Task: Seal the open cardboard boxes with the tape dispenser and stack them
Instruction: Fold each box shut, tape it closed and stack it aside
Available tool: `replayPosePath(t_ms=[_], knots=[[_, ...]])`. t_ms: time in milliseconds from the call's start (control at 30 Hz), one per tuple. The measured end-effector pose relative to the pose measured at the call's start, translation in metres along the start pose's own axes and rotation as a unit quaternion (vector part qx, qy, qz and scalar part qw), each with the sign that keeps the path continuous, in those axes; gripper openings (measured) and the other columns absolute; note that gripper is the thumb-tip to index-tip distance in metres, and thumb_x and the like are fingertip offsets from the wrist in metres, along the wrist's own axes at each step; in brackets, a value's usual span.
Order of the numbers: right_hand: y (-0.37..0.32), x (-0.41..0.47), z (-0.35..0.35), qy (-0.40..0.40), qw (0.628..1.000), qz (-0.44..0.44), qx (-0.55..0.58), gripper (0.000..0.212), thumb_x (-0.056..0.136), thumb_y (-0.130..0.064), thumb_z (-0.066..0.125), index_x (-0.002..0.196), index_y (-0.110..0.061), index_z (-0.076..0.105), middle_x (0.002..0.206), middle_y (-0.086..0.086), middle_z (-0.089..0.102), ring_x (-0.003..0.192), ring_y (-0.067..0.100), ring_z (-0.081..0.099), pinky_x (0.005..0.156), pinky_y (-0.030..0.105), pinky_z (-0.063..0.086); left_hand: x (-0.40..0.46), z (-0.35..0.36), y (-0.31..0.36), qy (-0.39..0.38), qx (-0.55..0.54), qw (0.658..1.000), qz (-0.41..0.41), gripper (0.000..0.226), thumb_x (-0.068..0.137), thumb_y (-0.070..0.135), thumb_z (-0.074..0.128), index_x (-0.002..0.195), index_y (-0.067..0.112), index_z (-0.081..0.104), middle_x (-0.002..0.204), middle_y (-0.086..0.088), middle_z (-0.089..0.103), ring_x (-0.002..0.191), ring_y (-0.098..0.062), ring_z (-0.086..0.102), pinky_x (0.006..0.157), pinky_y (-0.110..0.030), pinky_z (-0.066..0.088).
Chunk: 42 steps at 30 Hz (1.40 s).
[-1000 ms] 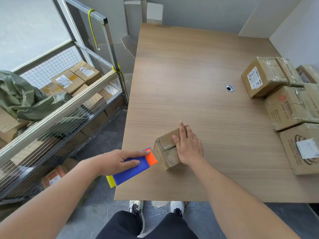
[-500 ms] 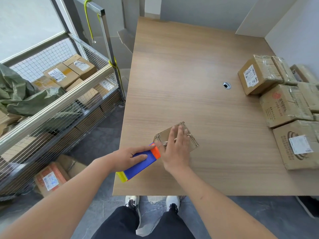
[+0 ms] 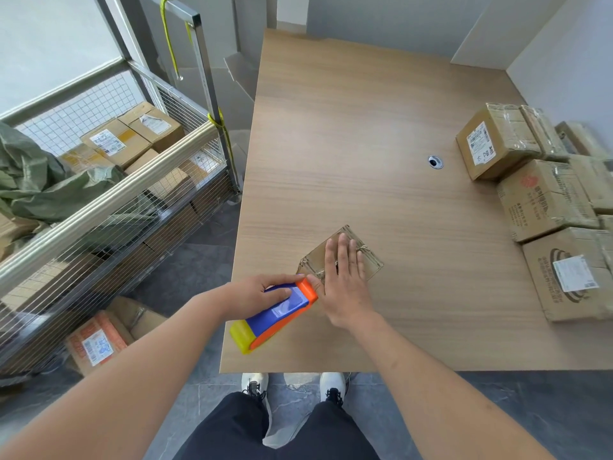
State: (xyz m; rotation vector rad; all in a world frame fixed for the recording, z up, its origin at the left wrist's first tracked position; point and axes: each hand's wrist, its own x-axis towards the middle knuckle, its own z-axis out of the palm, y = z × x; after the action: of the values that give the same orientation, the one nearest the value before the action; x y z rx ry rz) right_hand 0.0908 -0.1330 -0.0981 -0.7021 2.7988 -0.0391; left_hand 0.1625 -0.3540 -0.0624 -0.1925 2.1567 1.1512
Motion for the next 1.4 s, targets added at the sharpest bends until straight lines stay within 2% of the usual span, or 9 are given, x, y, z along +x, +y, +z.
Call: replayPosePath(t_ms=[133, 300, 733, 867, 1000, 1133, 1200, 1300, 1400], knots=[[0.001, 0.001, 0.002, -0.002, 1.0, 0.003, 0.007, 0.091, 0.091, -0.07, -0.006, 0.158, -0.011, -0.021, 0.165, 0.015, -0.029, 0.151, 0.032, -0.029, 0.124, 0.045, -0.017, 0.001, -0.007, 0.013, -0.003, 0.029, 0.999, -0.017, 0.035, 0.1, 0.063, 0.047, 0.132, 0.076, 0.042, 0.136, 0.018, 0.057, 0.111, -0.008, 0.057, 0.085, -0.022, 0.046], [0.003, 0.003, 0.006, 0.002, 1.0, 0.001, 0.006, 0.087, 0.097, -0.068, 0.005, 0.158, -0.011, -0.021, 0.165, 0.015, -0.029, 0.151, 0.033, -0.029, 0.124, 0.046, -0.016, 0.001, -0.008, 0.028, 0.001, 0.074, 0.997, -0.037, 0.04, 0.104, 0.056, 0.045, 0.143, 0.062, 0.045, 0.148, 0.007, 0.053, 0.124, -0.02, 0.053, 0.102, -0.034, 0.045], [0.001, 0.003, 0.008, 0.007, 1.0, -0.003, -0.01, 0.086, 0.103, -0.064, 0.014, 0.158, -0.006, -0.018, 0.165, 0.021, -0.023, 0.153, 0.041, -0.02, 0.126, 0.052, -0.006, 0.003, -0.003, 0.061, 0.019, 0.143, 0.987, -0.067, 0.044, 0.106, 0.042, 0.043, 0.149, 0.046, 0.048, 0.148, 0.0, 0.053, 0.126, -0.024, 0.052, 0.091, -0.032, 0.04], [-0.001, 0.001, 0.004, -0.003, 1.0, -0.009, -0.003, 0.086, 0.104, -0.062, 0.018, 0.155, -0.007, -0.024, 0.164, 0.021, -0.026, 0.152, 0.04, -0.024, 0.125, 0.051, -0.011, 0.003, 0.017, 0.049, 0.061, 0.143, 0.984, -0.09, 0.043, 0.106, 0.032, 0.042, 0.148, 0.031, 0.054, 0.148, -0.003, 0.056, 0.133, -0.026, 0.052, 0.109, -0.035, 0.043], [0.0, 0.001, 0.002, -0.002, 1.0, -0.015, 0.016, 0.088, 0.104, -0.062, 0.021, 0.155, -0.008, -0.026, 0.163, 0.02, -0.029, 0.151, 0.039, -0.026, 0.125, 0.05, -0.012, -0.001, 0.028, 0.028, 0.067, 0.104, 0.99, -0.061, 0.049, 0.106, 0.039, 0.046, 0.155, 0.038, 0.042, 0.157, 0.001, 0.046, 0.142, -0.023, 0.042, 0.117, -0.035, 0.033], [0.002, 0.001, 0.004, 0.001, 1.0, -0.017, 0.001, 0.091, 0.103, -0.063, 0.025, 0.156, -0.008, -0.025, 0.164, 0.02, -0.029, 0.152, 0.039, -0.025, 0.125, 0.05, -0.012, -0.007, 0.024, 0.016, 0.061, 0.084, 0.993, -0.049, 0.049, 0.106, 0.04, 0.046, 0.154, 0.047, 0.039, 0.153, 0.005, 0.049, 0.129, -0.02, 0.05, 0.106, -0.03, 0.04], [0.005, 0.003, 0.005, 0.003, 1.0, -0.026, -0.006, 0.091, 0.102, -0.063, 0.028, 0.157, -0.01, -0.022, 0.165, 0.019, -0.027, 0.153, 0.038, -0.024, 0.125, 0.05, -0.011, -0.014, 0.019, 0.007, 0.063, 0.085, 0.994, -0.034, 0.048, 0.106, 0.044, 0.046, 0.151, 0.056, 0.037, 0.152, 0.013, 0.048, 0.118, -0.013, 0.051, 0.093, -0.022, 0.041], [0.02, 0.008, 0.002, 0.007, 0.998, -0.063, -0.017, 0.09, 0.101, -0.062, 0.035, 0.161, -0.016, -0.016, 0.167, 0.011, -0.024, 0.154, 0.033, -0.021, 0.125, 0.046, -0.012, -0.027, 0.011, -0.001, 0.066, 0.081, 0.995, -0.009, 0.047, 0.104, 0.052, 0.046, 0.138, 0.078, 0.029, 0.13, 0.033, 0.051, 0.096, 0.003, 0.051, 0.074, -0.008, 0.038], [0.036, 0.017, -0.01, 0.008, 0.992, -0.123, -0.035, 0.086, 0.101, -0.059, 0.043, 0.163, -0.027, -0.006, 0.171, -0.003, -0.012, 0.157, 0.029, -0.009, 0.125, 0.045, -0.008, -0.037, 0.007, -0.004, 0.072, 0.072, 0.995, 0.01, 0.048, 0.104, 0.053, 0.046, 0.133, 0.085, 0.023, 0.107, 0.03, 0.059, 0.083, -0.001, 0.057, 0.069, -0.019, 0.042]])
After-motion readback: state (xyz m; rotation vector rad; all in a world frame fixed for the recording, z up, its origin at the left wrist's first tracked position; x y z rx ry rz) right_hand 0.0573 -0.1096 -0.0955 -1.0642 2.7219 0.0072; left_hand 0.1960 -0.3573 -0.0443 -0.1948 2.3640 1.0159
